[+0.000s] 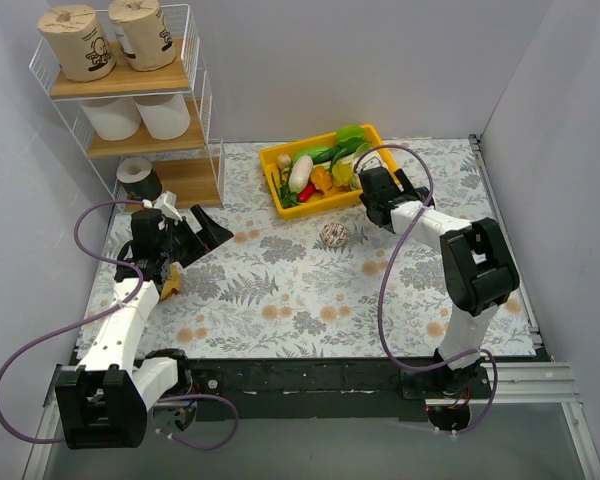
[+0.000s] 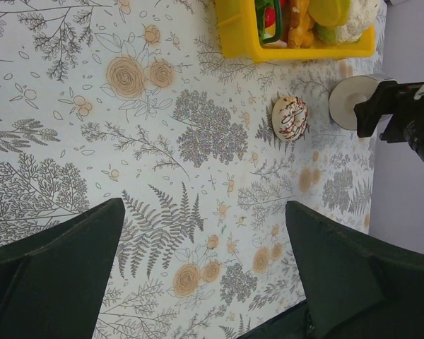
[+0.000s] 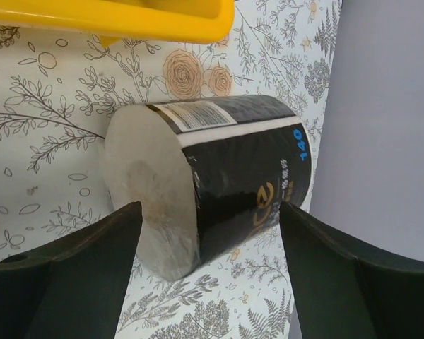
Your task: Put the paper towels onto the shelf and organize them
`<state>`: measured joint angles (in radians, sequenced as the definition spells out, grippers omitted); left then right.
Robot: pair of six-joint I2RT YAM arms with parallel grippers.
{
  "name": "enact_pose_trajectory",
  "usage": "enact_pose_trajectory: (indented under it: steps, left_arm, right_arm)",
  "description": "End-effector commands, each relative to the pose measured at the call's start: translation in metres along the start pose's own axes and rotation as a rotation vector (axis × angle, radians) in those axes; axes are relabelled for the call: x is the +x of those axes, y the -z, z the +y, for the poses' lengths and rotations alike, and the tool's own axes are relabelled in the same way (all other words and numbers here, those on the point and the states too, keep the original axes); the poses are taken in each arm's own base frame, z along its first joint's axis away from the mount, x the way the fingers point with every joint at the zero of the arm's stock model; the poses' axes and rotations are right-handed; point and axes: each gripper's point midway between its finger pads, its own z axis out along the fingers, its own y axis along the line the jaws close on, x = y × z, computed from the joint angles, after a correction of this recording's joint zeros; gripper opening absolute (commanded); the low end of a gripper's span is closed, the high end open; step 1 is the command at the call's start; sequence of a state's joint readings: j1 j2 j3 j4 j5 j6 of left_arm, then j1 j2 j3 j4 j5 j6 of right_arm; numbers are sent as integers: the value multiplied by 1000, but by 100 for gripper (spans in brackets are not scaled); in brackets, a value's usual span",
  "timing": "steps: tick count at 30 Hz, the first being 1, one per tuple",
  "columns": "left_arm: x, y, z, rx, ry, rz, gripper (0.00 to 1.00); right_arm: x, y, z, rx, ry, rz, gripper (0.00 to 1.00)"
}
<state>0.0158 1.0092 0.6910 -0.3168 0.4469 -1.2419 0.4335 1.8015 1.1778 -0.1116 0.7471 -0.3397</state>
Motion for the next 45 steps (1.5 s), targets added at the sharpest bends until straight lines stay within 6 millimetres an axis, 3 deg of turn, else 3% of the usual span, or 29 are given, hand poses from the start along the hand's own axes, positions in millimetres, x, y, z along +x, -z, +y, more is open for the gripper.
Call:
enact_pose_trajectory:
  steps: [1, 3, 7, 13, 17, 18, 20, 21, 22, 24, 25, 27, 28, 32, 37, 42, 43, 45]
  left_arm:
    - [-6, 2, -5, 11, -11, -19, 98]
    - [-6, 1, -6, 15, -9, -16, 98]
    - [-4, 0, -5, 17, -6, -6, 98]
    - [-2, -1, -7, 30, -2, 7, 98]
    - [-3, 0, -6, 23, -5, -4, 98]
    - [-3, 0, -5, 19, -4, -6, 98]
    - [-5, 1, -4, 6, -7, -17, 98]
    - [-7, 2, -4, 1, -11, -26, 98]
    - [-8, 2, -2, -7, -9, -30, 98]
    - [-10, 4, -2, -15, -14, -46, 98]
    - [-10, 5, -2, -17, -10, -51, 98]
    - [-11, 7, 0, -30, -11, -62, 98]
    - [-11, 8, 0, -35, -11, -63, 98]
    - [-17, 14, 4, -72, -7, -100, 98]
    - [-24, 25, 19, -208, 125, -158, 98]
    - [-26, 37, 27, -313, 242, -179, 98]
    - [-25, 39, 31, -332, 247, -184, 98]
    - [-25, 45, 39, -377, 248, -205, 98]
  right_arm:
    - [-21, -9, -16, 107, -18, -25, 82]
    - [-17, -13, -16, 130, -13, -6, 78]
    - [-9, -14, -15, 149, -6, 6, 58]
    - [-11, -9, -17, 140, -48, -22, 47]
    - [-14, 10, -22, 76, -124, -36, 46]
    - [-10, 17, -12, 5, -139, -22, 46]
    - [-15, 35, -14, -60, -194, -41, 45]
    - [-16, 43, -2, -154, -209, -48, 45]
    - [-15, 59, -3, -199, -262, -47, 45]
    - [-13, 79, 15, -337, -305, -58, 44]
    - [-12, 95, 13, -367, -356, -63, 43]
    - [-12, 116, 27, -427, -378, -74, 42]
    - [-20, 138, 35, -472, -408, -112, 42]
    - [-53, 193, 68, -640, -477, -209, 42]
    - [-102, 257, 130, -898, -533, -296, 42]
    - [-131, 283, 190, -1008, -548, -292, 42]
    - [-129, 282, 210, -1018, -526, -269, 43]
    - [-140, 286, 221, -1045, -534, -275, 43]
